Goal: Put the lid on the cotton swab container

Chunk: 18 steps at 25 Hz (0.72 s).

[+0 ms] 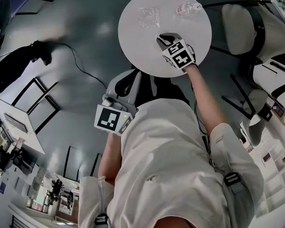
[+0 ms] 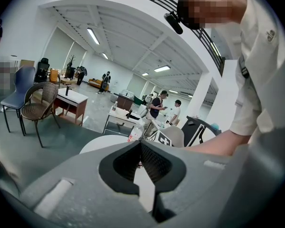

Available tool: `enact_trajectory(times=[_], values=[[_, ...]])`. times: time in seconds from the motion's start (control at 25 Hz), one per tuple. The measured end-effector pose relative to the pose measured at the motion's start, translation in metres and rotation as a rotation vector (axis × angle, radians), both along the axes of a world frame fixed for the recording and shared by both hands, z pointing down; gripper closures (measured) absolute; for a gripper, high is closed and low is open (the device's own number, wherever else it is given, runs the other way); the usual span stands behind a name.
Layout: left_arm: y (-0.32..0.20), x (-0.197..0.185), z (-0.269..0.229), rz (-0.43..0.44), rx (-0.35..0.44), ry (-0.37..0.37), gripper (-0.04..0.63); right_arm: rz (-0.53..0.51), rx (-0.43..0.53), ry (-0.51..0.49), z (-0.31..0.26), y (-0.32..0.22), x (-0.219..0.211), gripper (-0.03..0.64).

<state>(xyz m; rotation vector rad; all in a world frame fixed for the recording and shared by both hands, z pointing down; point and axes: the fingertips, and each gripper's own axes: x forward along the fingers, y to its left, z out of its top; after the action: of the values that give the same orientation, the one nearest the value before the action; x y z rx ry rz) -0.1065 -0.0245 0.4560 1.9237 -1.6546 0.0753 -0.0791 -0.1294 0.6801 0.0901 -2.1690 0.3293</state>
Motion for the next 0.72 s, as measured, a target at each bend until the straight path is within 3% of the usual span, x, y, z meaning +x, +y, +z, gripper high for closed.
enact_trajectory(times=[0.72], values=[[-0.0054,-0.0039,0.0018,-0.010,-0.001,0.007,0.584,-0.052,0.091,-0.019,0.0023,0.0024,-0.0036,0.560]])
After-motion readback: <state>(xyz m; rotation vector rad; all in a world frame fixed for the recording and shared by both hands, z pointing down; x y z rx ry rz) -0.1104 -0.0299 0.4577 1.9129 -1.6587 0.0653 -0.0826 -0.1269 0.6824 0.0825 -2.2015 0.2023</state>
